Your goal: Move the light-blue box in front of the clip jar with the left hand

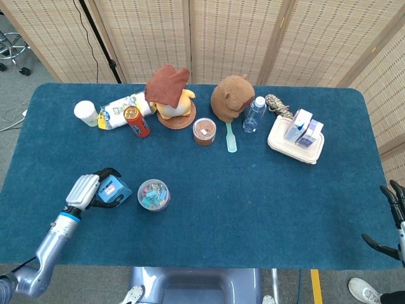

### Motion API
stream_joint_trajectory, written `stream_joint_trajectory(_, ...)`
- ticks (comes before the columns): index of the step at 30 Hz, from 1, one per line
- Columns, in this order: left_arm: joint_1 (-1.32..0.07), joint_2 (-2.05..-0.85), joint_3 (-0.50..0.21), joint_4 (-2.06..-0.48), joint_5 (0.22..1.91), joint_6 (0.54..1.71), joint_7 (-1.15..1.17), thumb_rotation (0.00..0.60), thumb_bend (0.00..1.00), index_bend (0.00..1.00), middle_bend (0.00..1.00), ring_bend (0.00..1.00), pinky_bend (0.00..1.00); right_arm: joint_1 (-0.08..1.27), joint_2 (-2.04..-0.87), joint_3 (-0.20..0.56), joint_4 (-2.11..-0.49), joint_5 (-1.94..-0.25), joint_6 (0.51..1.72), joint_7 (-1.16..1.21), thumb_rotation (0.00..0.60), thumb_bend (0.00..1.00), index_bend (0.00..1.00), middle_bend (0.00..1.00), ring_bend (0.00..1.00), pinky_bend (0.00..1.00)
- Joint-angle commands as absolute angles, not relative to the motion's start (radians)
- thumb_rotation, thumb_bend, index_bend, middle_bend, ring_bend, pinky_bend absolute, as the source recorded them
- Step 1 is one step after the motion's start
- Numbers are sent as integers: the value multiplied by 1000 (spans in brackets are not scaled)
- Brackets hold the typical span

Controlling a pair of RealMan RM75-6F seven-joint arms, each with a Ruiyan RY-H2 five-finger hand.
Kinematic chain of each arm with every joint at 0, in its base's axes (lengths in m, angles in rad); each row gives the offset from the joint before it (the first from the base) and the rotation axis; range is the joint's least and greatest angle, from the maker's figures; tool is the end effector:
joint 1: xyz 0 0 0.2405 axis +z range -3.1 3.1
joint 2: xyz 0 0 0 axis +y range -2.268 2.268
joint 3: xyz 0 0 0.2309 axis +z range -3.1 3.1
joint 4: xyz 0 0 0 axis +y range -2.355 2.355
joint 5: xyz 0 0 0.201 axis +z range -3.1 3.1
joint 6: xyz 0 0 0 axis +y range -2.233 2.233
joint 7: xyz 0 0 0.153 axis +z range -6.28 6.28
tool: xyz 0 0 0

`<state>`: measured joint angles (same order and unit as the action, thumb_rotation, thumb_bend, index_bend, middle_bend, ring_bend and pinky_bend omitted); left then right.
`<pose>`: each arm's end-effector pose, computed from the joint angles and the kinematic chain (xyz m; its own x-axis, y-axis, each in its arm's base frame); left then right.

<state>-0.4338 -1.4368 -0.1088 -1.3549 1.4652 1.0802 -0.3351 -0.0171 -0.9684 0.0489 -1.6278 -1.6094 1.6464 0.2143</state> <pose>-0.2346 0.2873 0.0357 0.0747 0.3052 0.9493 0.9821 -0.1874 -0.0170 -0.2819 -0.1567 0.2126 0.3207 0.1069 0.9411 -0.9436 -0.0506 0.3273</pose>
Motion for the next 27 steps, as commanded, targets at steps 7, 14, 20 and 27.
stream_joint_trajectory(7, -407, -1289, 5, -1347, 1859, 1435, -498, 600, 109, 395, 307, 343, 535, -16, -971, 46, -1636, -1614, 1643, 198, 600, 0, 0, 0, 0, 0)
stream_joint_trajectory(14, -425, -1299, 84, -1349, 2048, 1531, -445, 600, 101, 395, 307, 343, 535, -17, -972, 45, -1639, -1611, 1640, 191, 600, 0, 0, 0, 0, 0)
stream_joint_trajectory(20, -452, -1327, 118, -1399, 2100, 1467, -336, 600, 100, 395, 304, 339, 534, -14, -971, 44, -1641, -1610, 1632, 186, 600, 0, 0, 0, 0, 0)
stream_joint_trajectory(27, -501, -1425, 110, -1398, 2054, 1341, -278, 600, 96, 394, 303, 339, 534, -14, -968, 45, -1642, -1605, 1630, 193, 600, 0, 0, 0, 0, 0)
